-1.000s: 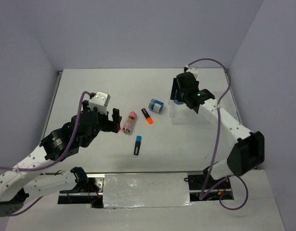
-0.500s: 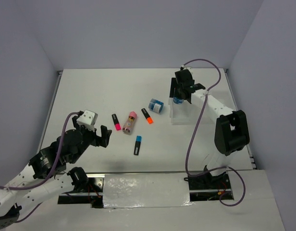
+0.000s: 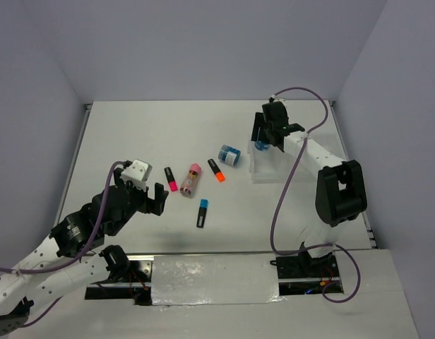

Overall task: Sort the stationery into containers
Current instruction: Place the stationery in the storage box.

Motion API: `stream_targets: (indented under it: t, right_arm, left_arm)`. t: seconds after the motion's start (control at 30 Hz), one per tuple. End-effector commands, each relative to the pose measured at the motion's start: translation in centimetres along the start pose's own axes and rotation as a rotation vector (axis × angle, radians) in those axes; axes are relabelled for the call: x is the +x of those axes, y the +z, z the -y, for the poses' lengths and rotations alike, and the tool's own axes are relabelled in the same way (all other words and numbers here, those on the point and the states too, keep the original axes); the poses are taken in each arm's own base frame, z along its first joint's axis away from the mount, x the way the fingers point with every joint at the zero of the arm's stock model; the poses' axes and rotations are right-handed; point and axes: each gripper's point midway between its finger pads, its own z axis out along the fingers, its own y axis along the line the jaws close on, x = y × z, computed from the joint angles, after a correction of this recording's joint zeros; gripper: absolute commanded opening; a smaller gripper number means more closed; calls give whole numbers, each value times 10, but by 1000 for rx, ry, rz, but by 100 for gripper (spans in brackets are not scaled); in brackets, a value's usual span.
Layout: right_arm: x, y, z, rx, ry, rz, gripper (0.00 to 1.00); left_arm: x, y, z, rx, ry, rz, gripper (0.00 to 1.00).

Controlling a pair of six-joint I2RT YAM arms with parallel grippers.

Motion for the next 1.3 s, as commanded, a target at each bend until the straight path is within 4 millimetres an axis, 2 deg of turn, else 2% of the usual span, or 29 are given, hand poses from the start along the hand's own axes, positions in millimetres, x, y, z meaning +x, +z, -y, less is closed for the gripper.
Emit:
stream_targets:
  t: [0.0,0.2,0.3,0.47,0.63,0.77,0.8,0.83,0.93,1.0,1.17,1.2,1.27]
  right_arm:
    - [-15,5,-3,-32,47,69,28]
    - [-10,6,1,-16,49,65,30]
    - [-3,9,4,-10,48,56,40]
    - [12,21,9,8,40,23,45]
    - [11,22,7,-14,43,41,51]
    - [8,23,7,-11,34,42,70]
    - [7,22,7,-10,34,42,71]
    - [5,21,6,-12,34,45,83]
    - [1,14,5,-25,40,58,84]
    - [-6,8,4,-37,47,77,100]
    - [-16,-5,2,-45,53,93,100]
    - [-26,-16,1,-58,62,125,100]
    - [-30,-29,0,-81,80,149,100]
  left_arm:
    - [-16,-3,2,21,-19,59,99]
    - [-14,-1,3,20,-18,49,99]
    - [-13,0,4,23,-15,46,99]
    - [-13,-1,3,21,-17,43,99]
    - [-12,0,4,25,-13,41,99]
    - [-10,2,5,23,-12,32,99]
    - [-10,2,5,23,-12,31,99]
    - [-11,1,5,24,-13,34,99]
    - [-11,1,5,26,-13,36,99]
    - [-11,2,5,27,-14,35,99]
    - [-11,2,5,22,-24,32,99]
    - [-12,3,6,23,-29,34,99]
    - [-18,4,5,6,-77,45,99]
